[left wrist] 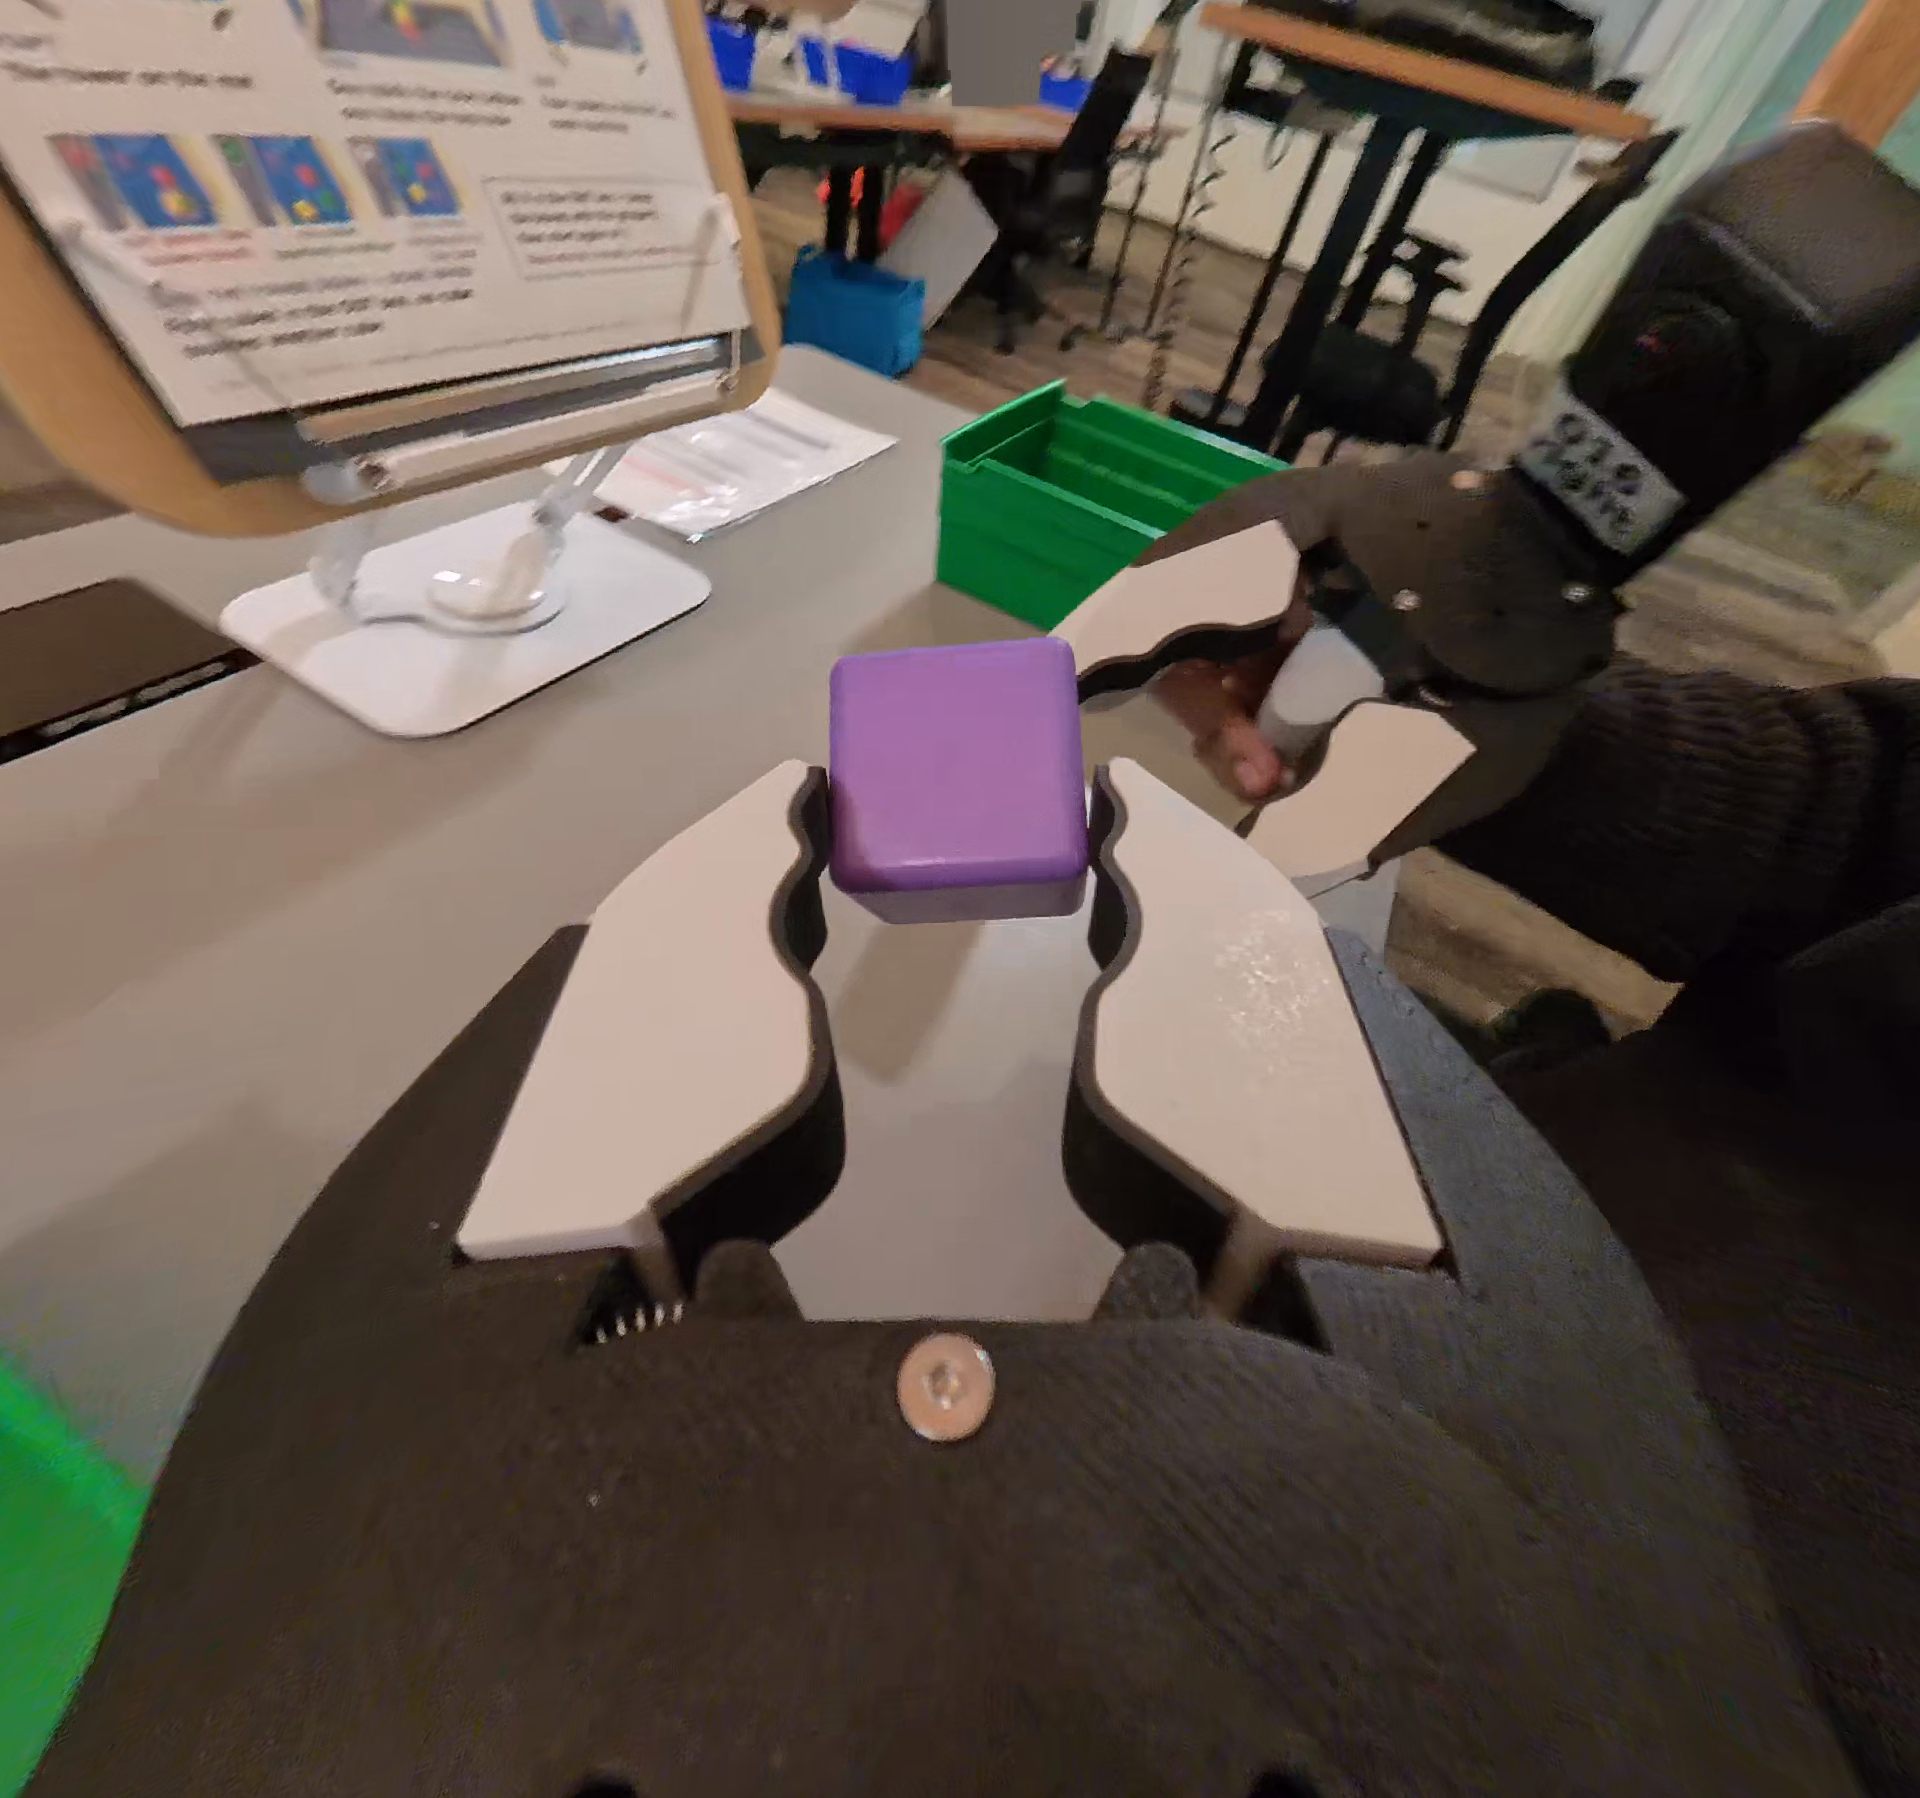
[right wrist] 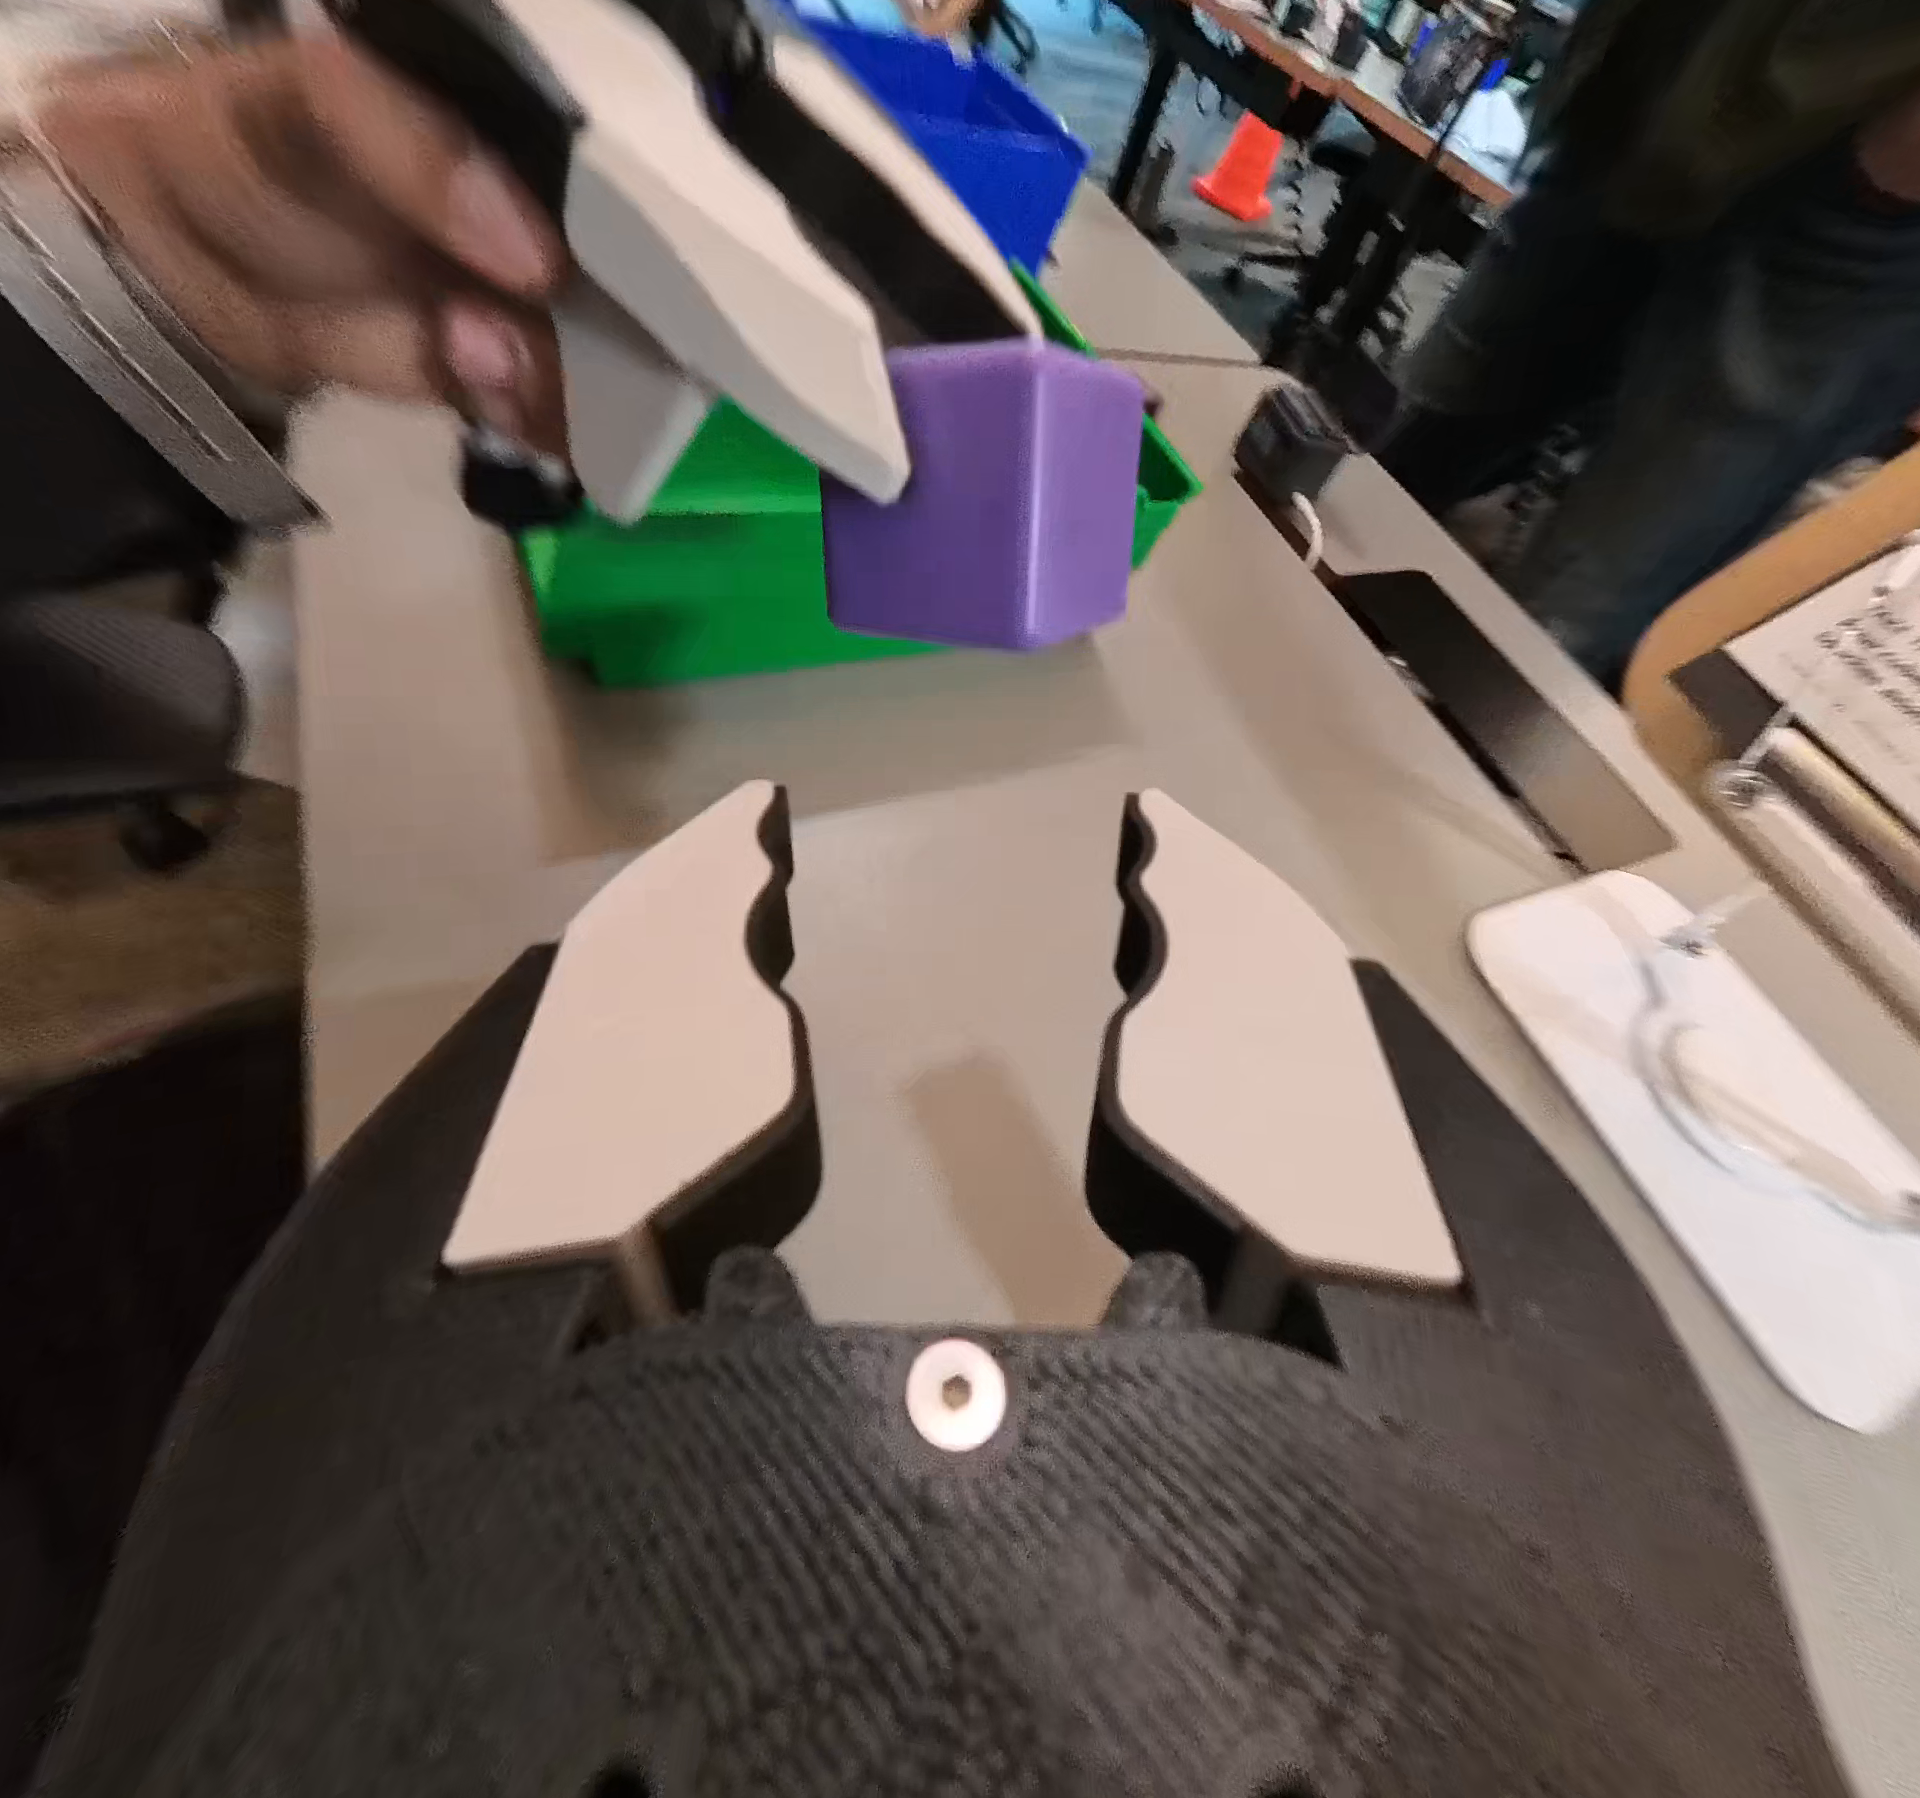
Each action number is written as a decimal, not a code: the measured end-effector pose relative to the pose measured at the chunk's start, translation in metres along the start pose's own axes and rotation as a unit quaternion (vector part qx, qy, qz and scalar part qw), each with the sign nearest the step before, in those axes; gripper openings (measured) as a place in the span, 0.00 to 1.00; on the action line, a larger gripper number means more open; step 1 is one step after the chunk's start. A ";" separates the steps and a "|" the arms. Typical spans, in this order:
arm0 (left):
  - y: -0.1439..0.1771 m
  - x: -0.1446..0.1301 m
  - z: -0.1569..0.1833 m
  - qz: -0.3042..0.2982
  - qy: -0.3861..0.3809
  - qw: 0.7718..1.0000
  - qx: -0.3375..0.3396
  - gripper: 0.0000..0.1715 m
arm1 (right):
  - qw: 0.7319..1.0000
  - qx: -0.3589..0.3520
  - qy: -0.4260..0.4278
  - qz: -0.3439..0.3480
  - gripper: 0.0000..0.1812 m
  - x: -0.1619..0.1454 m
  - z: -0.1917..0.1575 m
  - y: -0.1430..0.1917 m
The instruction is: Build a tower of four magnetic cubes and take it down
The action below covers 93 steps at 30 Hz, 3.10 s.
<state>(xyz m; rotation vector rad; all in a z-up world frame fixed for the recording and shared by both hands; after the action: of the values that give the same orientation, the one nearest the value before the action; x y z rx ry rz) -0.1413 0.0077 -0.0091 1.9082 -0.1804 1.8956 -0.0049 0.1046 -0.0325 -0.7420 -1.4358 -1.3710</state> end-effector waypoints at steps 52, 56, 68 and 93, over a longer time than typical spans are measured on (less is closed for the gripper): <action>-0.115 -0.077 0.035 -0.029 0.030 0.998 -0.038 0.44 | 0.990 0.098 -0.088 0.059 0.27 -0.086 0.123 0.075; -0.120 -0.083 0.033 -0.037 0.039 0.997 -0.053 0.44 | 0.991 0.102 -0.082 0.039 0.27 -0.094 0.122 0.072; -0.117 -0.090 0.026 -0.030 0.082 0.994 -0.072 0.44 | 0.986 0.159 -0.031 0.032 0.27 -0.101 0.123 0.073; -0.109 -0.094 0.032 -0.039 0.075 0.994 -0.068 0.44 | 0.984 0.170 -0.048 0.014 0.27 -0.114 0.130 0.057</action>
<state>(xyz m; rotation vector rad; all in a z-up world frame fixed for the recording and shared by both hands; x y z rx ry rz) -0.0735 0.0724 -0.1226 1.6525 -0.1810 1.9142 0.0551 0.2617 -0.1014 -0.6085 -1.6759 -1.0422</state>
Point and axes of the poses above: each gripper's, where its closed fingertips meet, y back along the fingers, x out of its top, z = x × y across the jaws, the point moved 8 cm from there along y, back along the fingers, and after that the axes turned 9 degrees about -y, right-handed, at the moved point
